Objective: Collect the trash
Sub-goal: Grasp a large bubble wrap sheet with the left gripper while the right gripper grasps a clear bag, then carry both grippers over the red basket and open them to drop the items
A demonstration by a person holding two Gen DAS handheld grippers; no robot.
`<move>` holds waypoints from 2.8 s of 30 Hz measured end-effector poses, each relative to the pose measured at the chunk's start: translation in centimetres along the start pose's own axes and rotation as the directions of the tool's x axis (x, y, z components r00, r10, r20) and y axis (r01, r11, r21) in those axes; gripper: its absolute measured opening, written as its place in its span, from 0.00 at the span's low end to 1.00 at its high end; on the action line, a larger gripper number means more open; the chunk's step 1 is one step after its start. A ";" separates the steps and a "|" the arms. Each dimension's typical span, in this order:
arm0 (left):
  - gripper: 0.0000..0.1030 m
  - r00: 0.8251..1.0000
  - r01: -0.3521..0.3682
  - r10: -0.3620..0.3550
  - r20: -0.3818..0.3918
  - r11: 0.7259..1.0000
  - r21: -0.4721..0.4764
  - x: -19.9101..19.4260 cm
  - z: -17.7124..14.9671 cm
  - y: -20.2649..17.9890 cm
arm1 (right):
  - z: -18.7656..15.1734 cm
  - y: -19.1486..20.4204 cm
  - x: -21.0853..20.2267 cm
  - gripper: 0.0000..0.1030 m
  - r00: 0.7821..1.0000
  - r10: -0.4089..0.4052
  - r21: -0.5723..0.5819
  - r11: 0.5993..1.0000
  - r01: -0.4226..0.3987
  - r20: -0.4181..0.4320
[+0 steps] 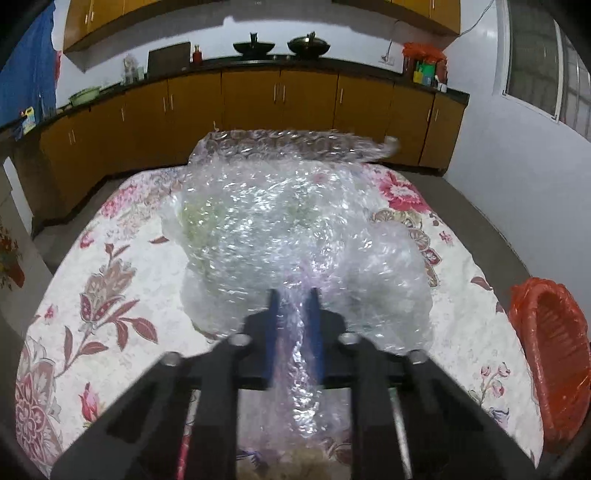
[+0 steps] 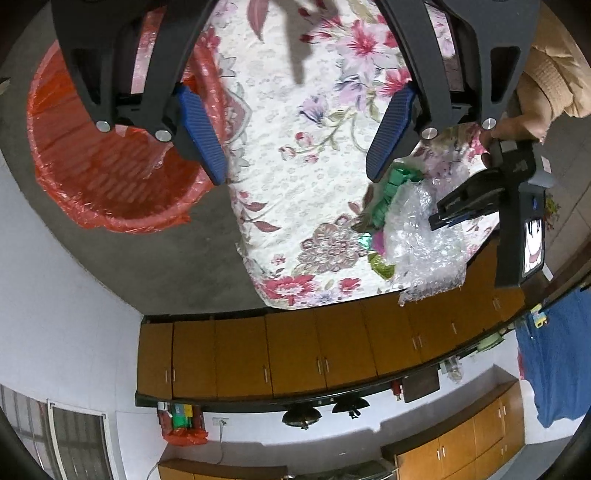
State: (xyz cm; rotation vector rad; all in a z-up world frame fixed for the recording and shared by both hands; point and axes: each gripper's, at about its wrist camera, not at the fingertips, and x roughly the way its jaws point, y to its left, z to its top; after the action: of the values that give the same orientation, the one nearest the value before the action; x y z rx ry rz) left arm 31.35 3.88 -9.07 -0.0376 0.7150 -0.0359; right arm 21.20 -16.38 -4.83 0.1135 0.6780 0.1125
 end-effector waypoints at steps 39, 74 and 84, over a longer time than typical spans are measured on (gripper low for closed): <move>0.06 0.977 -0.085 0.126 0.173 0.971 -0.225 -11.4 -1.8 13.2 | 2.7 10.3 14.1 0.43 0.982 0.107 -0.052 0.992 -0.116 -0.154; 0.06 0.957 0.206 -0.205 0.205 0.978 0.013 -13.7 -1.9 -1.2 | 1.6 -4.7 -5.9 0.28 0.967 -0.158 0.160 0.979 0.127 0.201; 0.06 0.931 0.301 -0.311 0.191 0.950 0.081 -14.2 -1.7 -6.1 | 0.2 -8.6 -7.7 0.28 0.952 -0.231 0.247 0.952 0.178 0.202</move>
State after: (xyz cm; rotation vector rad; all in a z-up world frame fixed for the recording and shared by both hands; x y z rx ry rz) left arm 19.41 -1.57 -0.75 -0.1037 0.4987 -0.3457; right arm 15.92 -25.97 -1.09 0.2702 0.4659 -0.1786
